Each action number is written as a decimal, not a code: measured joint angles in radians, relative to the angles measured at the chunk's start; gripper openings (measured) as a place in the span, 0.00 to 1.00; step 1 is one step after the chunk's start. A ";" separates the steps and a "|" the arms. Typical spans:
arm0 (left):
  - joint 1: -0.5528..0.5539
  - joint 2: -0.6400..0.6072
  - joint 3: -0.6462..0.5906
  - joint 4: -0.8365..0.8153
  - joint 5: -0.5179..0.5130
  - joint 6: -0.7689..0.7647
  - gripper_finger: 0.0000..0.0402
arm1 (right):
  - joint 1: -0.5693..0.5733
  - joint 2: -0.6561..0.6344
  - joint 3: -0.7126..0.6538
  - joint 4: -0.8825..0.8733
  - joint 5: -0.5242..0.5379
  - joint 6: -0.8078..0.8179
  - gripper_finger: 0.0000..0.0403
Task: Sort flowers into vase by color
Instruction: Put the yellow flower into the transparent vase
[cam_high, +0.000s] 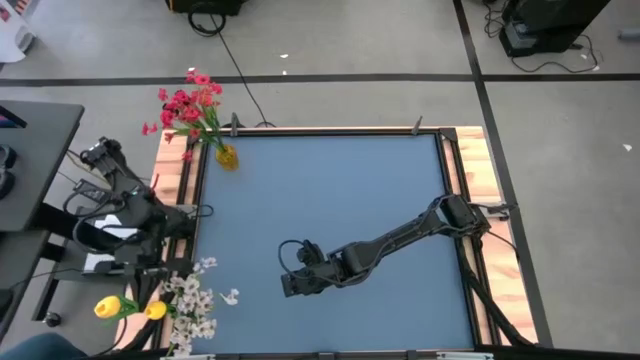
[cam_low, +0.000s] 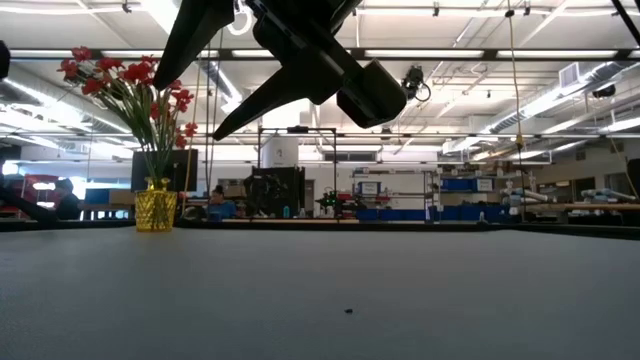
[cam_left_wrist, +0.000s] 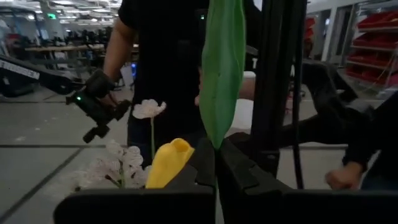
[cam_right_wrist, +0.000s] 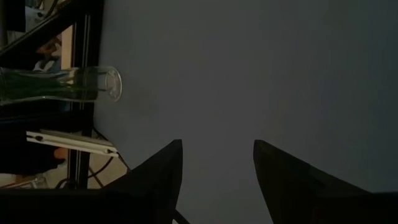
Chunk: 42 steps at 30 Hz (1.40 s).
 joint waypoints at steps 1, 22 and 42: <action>-0.005 0.000 0.000 0.001 -0.011 0.008 0.01 | 0.000 0.000 0.000 0.000 0.000 0.001 0.51; -0.039 0.056 0.000 -0.049 -0.098 0.012 0.05 | 0.000 0.000 0.000 0.000 -0.018 0.004 0.51; -0.039 0.056 0.000 0.004 -0.096 -0.222 0.24 | -0.008 0.000 0.000 -0.001 -0.050 -0.011 0.51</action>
